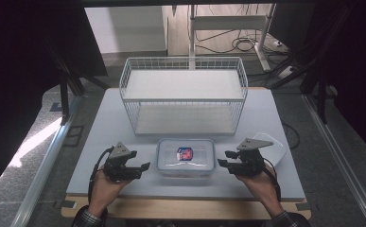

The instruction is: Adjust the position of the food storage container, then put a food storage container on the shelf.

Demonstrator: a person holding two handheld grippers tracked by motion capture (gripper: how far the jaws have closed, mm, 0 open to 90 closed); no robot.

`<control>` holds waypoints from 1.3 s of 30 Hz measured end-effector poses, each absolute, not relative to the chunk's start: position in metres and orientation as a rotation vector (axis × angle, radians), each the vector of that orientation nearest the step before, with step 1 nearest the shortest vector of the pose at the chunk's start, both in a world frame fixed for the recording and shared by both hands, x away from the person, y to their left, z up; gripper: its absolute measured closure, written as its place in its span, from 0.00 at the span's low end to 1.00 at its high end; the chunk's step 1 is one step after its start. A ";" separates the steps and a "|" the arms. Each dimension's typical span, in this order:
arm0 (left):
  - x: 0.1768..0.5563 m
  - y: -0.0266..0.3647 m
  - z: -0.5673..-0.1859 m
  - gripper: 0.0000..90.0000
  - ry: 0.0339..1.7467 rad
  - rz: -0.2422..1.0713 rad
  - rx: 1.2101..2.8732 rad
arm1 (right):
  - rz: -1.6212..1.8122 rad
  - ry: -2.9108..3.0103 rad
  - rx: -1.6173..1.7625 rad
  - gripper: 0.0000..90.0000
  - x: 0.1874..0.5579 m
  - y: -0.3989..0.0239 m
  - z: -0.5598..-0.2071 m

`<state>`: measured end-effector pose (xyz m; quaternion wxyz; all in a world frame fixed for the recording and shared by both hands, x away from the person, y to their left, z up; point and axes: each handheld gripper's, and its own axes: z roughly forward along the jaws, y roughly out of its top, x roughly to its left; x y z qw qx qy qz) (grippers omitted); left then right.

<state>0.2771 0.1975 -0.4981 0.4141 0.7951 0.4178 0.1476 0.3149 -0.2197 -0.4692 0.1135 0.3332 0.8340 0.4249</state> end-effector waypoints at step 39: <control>0.277 0.196 -0.499 0.03 1.029 0.359 2.051 | 1.213 2.465 0.989 0.08 0.303 -0.215 -0.468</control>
